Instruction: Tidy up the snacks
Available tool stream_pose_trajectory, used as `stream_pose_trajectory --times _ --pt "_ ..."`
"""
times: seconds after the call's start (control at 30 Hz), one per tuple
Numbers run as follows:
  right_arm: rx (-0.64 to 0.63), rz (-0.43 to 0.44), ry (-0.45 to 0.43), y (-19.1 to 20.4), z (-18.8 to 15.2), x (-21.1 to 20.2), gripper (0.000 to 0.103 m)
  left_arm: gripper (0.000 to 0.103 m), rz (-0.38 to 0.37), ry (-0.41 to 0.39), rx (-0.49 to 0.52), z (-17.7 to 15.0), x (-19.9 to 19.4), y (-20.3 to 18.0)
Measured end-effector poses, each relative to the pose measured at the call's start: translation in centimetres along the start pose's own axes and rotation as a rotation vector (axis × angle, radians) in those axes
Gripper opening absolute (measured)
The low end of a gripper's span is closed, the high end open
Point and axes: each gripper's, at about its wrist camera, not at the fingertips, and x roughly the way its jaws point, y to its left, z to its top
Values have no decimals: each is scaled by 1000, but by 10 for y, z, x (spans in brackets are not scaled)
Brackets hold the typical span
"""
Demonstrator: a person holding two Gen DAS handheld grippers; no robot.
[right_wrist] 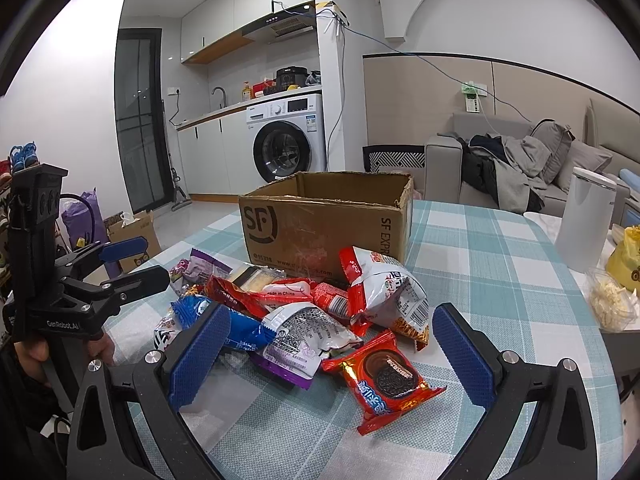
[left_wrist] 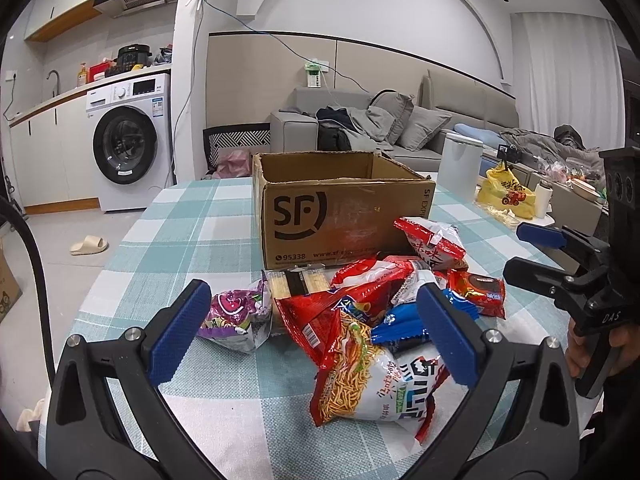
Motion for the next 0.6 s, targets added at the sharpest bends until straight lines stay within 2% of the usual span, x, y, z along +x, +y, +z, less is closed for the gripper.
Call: stream_pose_trajectory --times 0.6 --pt "-2 -4 3 0 -1 0 103 102 10 1 21 0 0 -6"
